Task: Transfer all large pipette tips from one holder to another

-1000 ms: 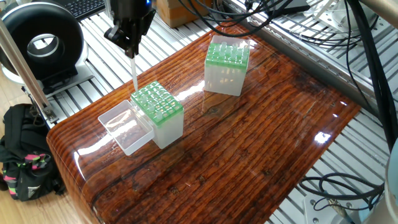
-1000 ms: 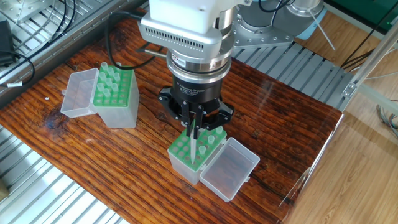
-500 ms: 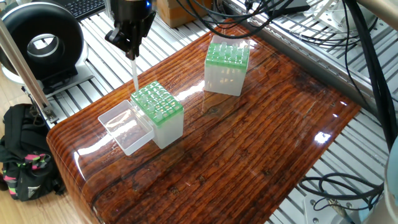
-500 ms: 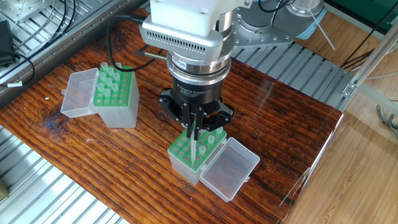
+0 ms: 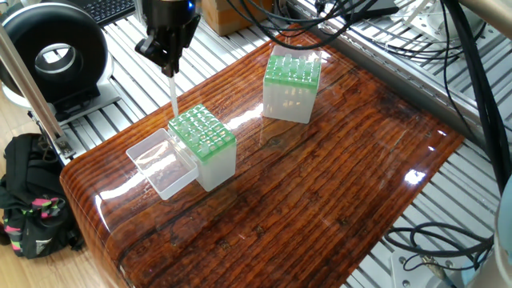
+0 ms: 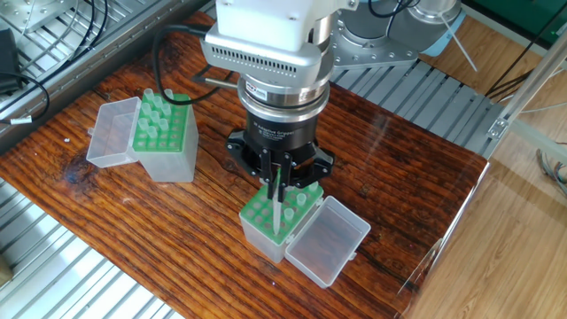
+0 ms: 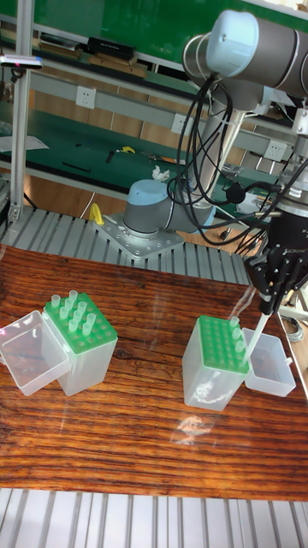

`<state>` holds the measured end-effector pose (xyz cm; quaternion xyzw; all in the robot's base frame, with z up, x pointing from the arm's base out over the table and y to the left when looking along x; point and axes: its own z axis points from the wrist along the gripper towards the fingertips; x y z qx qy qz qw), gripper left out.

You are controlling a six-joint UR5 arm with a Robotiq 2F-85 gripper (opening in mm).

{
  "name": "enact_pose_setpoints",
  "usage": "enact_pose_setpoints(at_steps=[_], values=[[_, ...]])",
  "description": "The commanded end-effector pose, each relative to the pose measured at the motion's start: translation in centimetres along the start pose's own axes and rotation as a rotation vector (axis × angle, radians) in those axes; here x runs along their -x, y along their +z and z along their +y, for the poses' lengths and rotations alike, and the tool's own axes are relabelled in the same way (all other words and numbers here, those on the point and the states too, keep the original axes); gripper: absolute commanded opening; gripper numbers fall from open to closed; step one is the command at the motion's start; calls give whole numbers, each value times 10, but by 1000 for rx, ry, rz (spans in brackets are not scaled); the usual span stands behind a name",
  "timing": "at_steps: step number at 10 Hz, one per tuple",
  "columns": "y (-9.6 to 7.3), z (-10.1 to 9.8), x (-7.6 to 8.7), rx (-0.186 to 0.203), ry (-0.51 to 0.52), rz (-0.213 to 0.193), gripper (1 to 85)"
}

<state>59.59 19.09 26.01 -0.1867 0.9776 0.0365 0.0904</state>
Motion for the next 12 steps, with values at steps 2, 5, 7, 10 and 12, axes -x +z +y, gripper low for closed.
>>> enact_pose_setpoints(at_steps=[2,5,7,10,12], values=[[-1,4,2,20,-17,-6,490],[-1,3,1,20,-27,-1,543],[-1,4,0,23,-33,2,547],[-1,5,-4,28,-32,18,547],[-4,8,-3,43,-25,22,547]])
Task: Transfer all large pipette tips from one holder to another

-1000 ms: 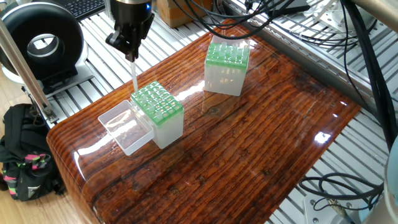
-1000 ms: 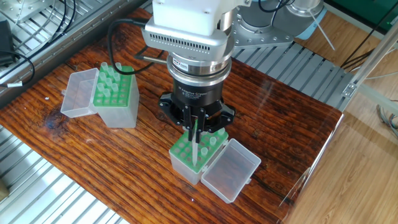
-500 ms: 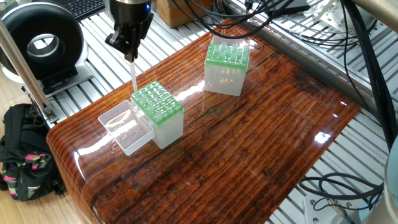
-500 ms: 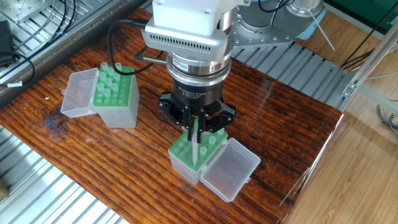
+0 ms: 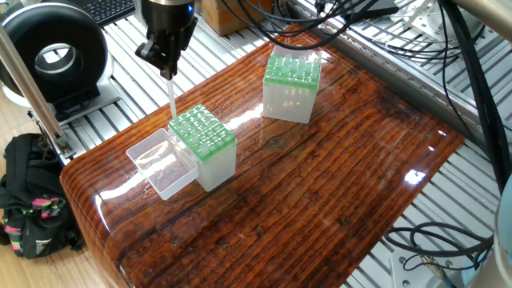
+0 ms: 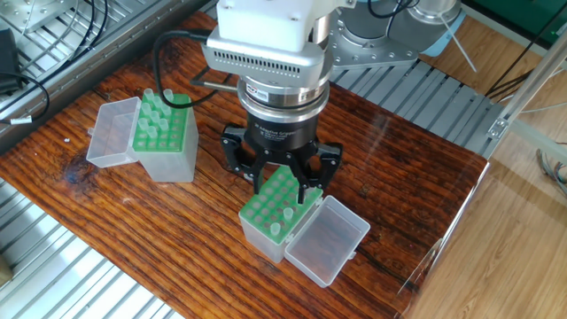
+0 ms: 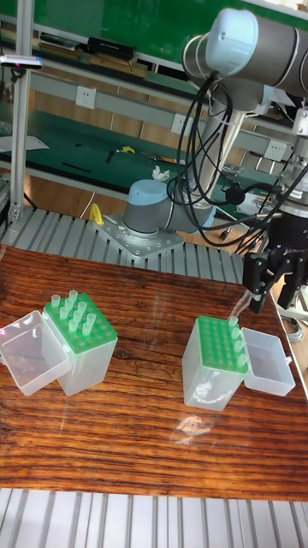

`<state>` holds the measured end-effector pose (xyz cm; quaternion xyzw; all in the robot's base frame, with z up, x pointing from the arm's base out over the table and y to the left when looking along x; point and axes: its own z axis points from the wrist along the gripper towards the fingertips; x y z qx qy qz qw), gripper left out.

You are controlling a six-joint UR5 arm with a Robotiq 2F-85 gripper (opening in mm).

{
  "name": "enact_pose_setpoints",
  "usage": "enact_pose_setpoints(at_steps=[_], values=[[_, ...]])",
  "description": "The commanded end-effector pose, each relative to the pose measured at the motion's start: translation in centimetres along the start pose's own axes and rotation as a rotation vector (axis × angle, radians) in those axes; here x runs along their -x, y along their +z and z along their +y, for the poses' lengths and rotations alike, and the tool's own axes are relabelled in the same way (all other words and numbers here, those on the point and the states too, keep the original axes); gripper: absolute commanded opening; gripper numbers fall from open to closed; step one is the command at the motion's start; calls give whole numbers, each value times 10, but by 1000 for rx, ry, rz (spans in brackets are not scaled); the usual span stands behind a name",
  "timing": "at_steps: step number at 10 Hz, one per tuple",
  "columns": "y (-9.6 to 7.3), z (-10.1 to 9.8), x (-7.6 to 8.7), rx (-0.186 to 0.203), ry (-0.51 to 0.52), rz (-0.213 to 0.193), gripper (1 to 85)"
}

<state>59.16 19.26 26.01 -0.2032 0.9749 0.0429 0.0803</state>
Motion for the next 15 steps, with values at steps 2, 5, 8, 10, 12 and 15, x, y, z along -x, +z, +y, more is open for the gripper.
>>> enact_pose_setpoints(at_steps=[2,5,8,10,12,15], values=[[-13,1,5,33,6,18,527],[-26,-49,1,-12,-13,65,387],[-25,-136,-31,-41,-154,102,387],[-19,-178,-57,-105,-214,122,383],[-7,-211,-69,-140,-238,116,380],[11,-233,-74,-118,-242,102,380]])
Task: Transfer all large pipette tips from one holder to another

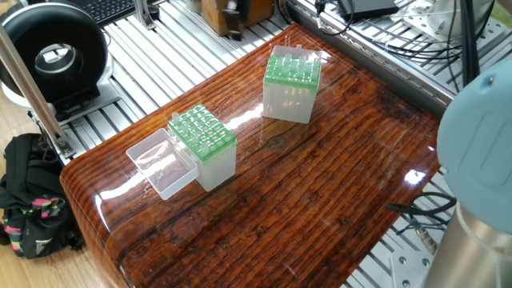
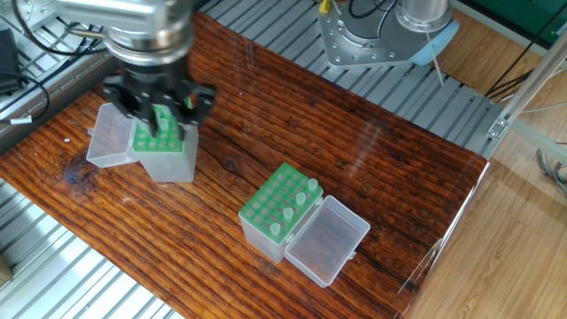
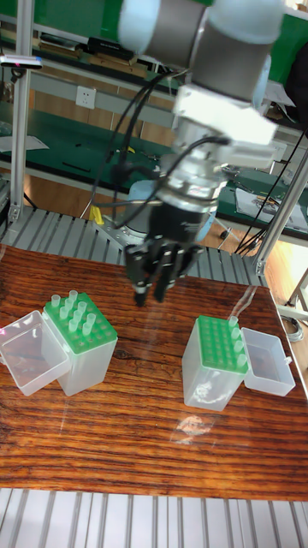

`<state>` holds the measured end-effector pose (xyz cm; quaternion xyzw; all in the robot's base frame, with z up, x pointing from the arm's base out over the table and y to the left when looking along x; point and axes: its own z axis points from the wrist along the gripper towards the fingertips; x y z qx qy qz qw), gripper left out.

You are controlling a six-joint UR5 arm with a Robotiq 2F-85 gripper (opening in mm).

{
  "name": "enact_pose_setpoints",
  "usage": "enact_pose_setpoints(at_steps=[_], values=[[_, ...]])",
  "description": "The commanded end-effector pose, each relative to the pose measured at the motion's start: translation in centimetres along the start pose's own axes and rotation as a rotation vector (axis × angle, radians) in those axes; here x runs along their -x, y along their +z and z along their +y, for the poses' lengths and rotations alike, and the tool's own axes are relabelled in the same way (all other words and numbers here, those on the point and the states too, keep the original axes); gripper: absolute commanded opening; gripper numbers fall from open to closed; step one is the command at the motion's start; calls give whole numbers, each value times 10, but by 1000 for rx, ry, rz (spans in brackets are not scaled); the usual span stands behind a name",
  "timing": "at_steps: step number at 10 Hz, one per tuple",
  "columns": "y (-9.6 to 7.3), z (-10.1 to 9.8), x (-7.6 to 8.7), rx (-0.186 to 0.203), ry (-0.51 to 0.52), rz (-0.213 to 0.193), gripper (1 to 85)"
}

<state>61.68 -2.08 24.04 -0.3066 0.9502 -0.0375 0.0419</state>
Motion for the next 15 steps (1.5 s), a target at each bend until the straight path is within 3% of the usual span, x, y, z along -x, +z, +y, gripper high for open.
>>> enact_pose_setpoints(at_steps=[1,4,7,8,9,12,13,14,15], values=[[24,-27,-13,-3,-24,-20,380],[29,-32,-15,-28,-24,-18,383],[50,-40,-13,-57,-23,-35,380],[51,-38,-13,-43,-20,-36,380],[44,-26,-14,4,-22,-31,393],[44,-10,-22,67,13,0,403],[44,-11,-23,65,50,6,403],[43,-3,-24,93,106,15,403],[44,-13,-27,55,140,25,397]])
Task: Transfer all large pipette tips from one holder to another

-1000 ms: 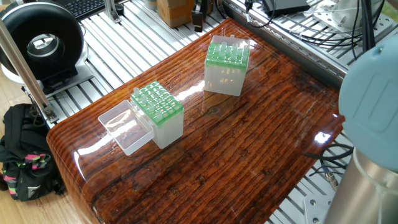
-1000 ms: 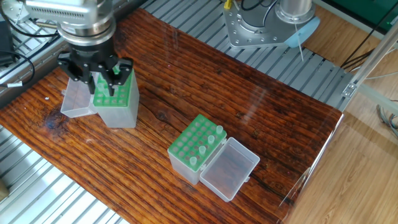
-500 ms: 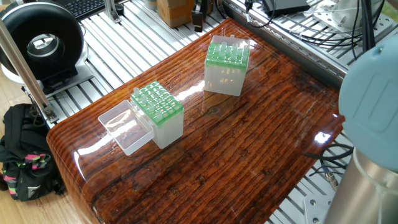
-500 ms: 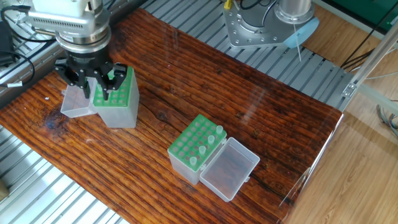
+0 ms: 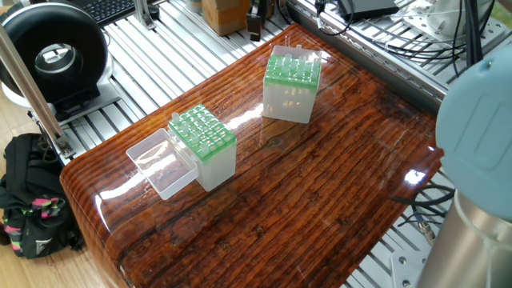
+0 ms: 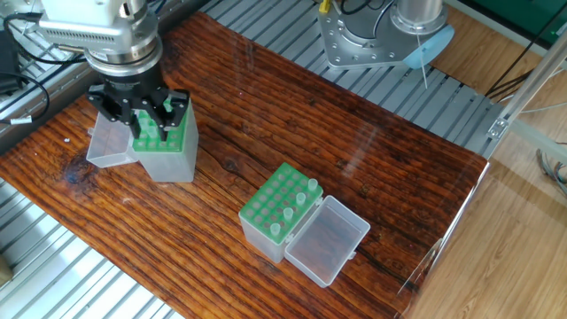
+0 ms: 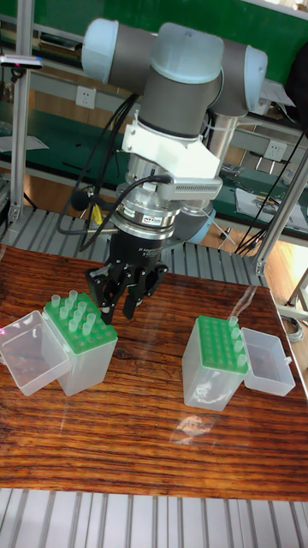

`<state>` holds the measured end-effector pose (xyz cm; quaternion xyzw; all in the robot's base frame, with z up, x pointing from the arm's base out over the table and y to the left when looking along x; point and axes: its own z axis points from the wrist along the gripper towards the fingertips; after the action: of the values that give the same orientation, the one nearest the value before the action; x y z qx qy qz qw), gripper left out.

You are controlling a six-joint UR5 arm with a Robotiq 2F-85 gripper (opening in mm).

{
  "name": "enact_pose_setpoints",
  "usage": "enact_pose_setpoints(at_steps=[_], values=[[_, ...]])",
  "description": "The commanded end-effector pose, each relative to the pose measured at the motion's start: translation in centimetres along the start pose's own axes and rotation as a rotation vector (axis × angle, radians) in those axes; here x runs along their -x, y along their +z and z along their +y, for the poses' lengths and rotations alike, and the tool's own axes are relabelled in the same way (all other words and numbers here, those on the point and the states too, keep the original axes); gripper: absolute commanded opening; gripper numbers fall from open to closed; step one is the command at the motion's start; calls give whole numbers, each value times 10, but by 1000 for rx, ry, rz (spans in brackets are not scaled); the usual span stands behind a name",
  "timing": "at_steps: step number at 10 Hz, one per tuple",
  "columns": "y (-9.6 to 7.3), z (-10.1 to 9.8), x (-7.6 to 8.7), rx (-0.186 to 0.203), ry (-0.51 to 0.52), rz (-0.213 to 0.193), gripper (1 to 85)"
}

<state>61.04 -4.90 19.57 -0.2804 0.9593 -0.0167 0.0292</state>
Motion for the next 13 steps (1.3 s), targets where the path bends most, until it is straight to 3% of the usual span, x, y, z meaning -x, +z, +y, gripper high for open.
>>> enact_pose_setpoints(at_steps=[1,2,5,6,13], values=[[-1,4,-1,19,114,2,393],[3,16,-2,34,121,-8,387],[30,-24,-23,-4,55,-21,363],[30,-28,-26,-8,49,-21,363],[52,-33,-11,-5,36,-55,357]])
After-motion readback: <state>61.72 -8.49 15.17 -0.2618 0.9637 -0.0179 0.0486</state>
